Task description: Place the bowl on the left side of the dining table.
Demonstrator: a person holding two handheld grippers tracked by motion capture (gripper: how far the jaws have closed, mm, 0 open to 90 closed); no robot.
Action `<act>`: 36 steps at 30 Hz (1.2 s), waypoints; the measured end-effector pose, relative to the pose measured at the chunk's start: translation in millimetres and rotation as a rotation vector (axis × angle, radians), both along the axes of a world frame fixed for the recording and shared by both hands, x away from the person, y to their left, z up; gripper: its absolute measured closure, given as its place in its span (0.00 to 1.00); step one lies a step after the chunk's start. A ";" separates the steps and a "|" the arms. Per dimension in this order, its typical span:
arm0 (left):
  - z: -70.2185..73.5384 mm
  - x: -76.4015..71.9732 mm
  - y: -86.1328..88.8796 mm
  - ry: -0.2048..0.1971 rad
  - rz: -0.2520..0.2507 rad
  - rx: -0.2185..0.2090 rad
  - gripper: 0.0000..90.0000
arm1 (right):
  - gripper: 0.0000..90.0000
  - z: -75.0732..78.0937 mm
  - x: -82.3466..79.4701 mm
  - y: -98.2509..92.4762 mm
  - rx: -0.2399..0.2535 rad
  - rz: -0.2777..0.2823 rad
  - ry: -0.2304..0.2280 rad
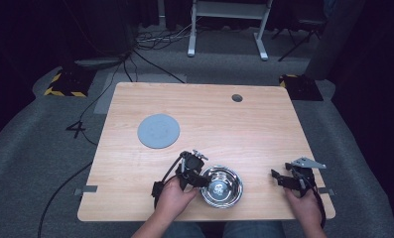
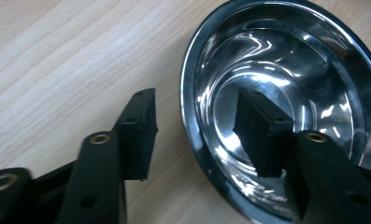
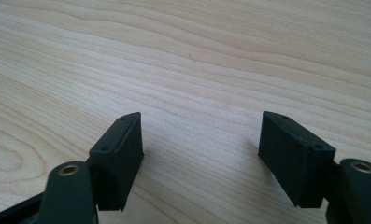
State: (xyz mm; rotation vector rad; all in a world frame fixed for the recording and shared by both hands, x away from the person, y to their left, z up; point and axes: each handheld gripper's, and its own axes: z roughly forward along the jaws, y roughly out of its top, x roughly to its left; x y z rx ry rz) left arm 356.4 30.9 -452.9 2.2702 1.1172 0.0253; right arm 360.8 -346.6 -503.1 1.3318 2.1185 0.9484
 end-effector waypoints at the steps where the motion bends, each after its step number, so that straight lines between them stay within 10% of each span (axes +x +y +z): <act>1: -1.8 0.8 -1.8 0.004 -0.008 0.000 0.62 | 0.34 0.0 0.0 0.0 0.000 0.000 0.000; 12: -18.4 8.4 -15.5 0.032 -0.065 0.056 0.80 | 0.34 0.0 0.1 0.0 0.001 -0.002 0.000; 24: -17.0 11.3 -8.4 0.088 -0.096 -0.080 0.95 | 0.34 0.0 0.1 0.0 0.003 -0.002 0.001; 36: -5.5 7.2 -3.3 0.034 -0.084 -0.064 0.96 | 0.34 0.0 0.1 0.1 0.004 -0.002 0.001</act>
